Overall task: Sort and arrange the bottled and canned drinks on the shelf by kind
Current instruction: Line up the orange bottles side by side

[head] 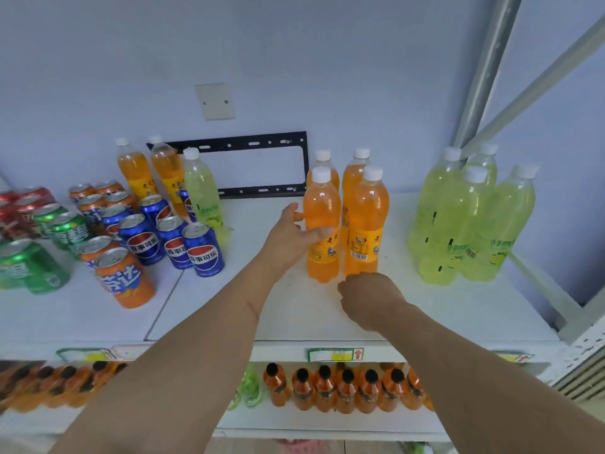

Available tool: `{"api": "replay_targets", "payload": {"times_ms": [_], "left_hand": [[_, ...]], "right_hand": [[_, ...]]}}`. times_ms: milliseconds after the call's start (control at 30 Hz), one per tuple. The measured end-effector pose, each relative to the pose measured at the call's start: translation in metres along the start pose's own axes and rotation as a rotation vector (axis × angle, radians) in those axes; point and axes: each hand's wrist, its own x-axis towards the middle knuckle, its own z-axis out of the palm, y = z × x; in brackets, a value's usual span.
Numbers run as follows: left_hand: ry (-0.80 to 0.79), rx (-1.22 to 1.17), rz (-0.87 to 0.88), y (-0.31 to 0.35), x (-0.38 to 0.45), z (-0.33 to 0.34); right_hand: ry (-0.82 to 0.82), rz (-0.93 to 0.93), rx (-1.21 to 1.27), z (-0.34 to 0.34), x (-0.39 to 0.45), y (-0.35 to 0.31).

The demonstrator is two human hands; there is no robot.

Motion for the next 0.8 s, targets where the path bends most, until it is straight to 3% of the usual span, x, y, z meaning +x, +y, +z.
{"api": "replay_targets", "payload": {"times_ms": [100,233,300,400,600,800], "left_hand": [[0.077,0.252,0.03,-0.018,-0.019,-0.023],[0.205,1.076,0.282,-0.045,-0.048,-0.085],[0.208,1.324,0.383,-0.056,-0.064,-0.12],[0.223,1.437,0.419,-0.072,-0.086,-0.174],[0.261,1.443,0.44,-0.097,-0.11,-0.269],[0.327,1.438,0.424,-0.102,-0.099,-0.319]], "right_hand": [[0.02,-0.117,-0.038,-0.012,0.009,-0.032],[0.129,-0.182,-0.025,-0.037,0.026,-0.086],[0.159,-0.213,-0.03,-0.051,0.037,-0.118],[0.199,-0.25,-0.041,-0.077,0.053,-0.171],[0.276,-0.261,-0.024,-0.132,0.085,-0.271],[0.342,-0.155,-0.067,-0.168,0.114,-0.305]]}}
